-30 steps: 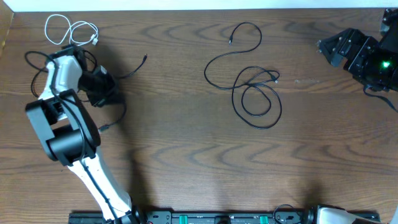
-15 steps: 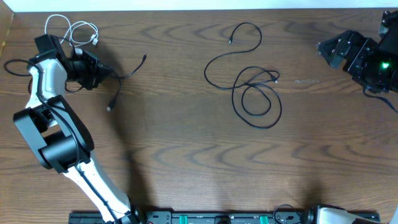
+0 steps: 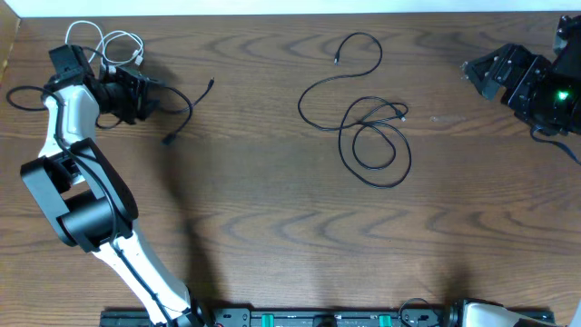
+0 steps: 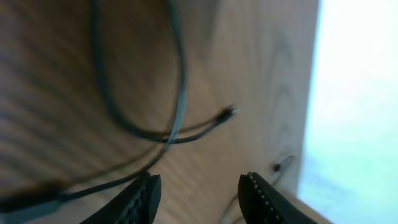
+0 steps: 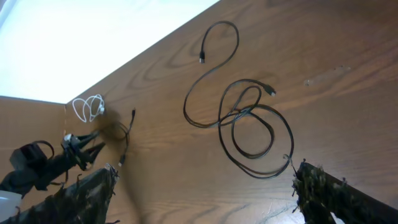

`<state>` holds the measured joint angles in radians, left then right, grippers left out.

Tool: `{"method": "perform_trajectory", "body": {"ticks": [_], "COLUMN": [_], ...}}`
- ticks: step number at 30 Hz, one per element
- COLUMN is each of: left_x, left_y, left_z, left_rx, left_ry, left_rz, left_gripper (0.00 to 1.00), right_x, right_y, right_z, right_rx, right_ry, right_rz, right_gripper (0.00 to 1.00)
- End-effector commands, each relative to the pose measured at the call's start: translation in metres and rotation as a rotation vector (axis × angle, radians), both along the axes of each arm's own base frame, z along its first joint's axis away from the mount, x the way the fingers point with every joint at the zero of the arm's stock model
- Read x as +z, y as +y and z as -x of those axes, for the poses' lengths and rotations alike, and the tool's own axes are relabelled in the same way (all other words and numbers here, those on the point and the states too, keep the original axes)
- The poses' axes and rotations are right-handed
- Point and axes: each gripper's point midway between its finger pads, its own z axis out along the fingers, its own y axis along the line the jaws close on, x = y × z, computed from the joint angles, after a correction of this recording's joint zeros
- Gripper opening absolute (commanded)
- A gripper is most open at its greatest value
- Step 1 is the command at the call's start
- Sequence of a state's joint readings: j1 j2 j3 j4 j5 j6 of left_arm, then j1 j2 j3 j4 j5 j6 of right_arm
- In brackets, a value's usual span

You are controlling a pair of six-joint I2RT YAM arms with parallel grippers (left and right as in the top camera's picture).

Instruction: Untangle cables

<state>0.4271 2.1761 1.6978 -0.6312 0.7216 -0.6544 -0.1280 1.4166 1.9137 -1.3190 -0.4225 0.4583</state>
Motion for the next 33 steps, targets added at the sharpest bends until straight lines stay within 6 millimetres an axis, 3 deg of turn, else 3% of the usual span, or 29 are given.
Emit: {"method": "perform_trajectory", "body": {"ticks": [1,5,11,19,22,23,24,28,33], "left_x": [-0.006,-0.015,-0.011,0.0,0.003,0.004,0.005,0.01,0.008], "left_y": [0.029,0.059,0.087,0.159,0.179,0.186,0.194,0.224,0.239], "left_z": [0.009,0.014,0.003,0.017,0.022,0.025,0.028,0.04,0.044], "left_rx": [-0.041,-0.057,-0.129,-0.024,-0.049,-0.061,-0.065,-0.01,-0.063], "left_ry": [0.027,0.068,0.04,0.187,0.208,0.209,0.21,0.209,0.143], "left_rz": [-0.248,-0.458,-0.713,-1.065,-1.135,-1.149,-1.162,-1.172,-1.137], "left_gripper": [0.46,0.45,0.46,0.45,0.34,0.26,0.08,0.08,0.08], "right_x": [-0.001,-0.001,-0.001,-0.006,-0.01,-0.011,-0.012,-0.019,-0.03], "right_y": [-0.001,-0.001,-0.001,-0.002,0.0,0.0,0.002,0.008,0.017], "right_z": [-0.002,-0.002,-0.002,-0.005,-0.007,-0.007,-0.008,-0.012,-0.019], "right_rx": [0.008,0.008,0.008,0.008,0.013,0.015,0.02,0.04,0.067], "right_ry": [-0.004,-0.005,-0.004,0.015,0.027,0.032,0.037,0.058,0.093], "right_rz": [0.016,0.016,0.016,0.013,0.012,0.011,0.01,0.009,0.006], "right_gripper": [0.91,0.92,0.92,0.91,0.91,0.91,0.91,0.91,0.92]}}
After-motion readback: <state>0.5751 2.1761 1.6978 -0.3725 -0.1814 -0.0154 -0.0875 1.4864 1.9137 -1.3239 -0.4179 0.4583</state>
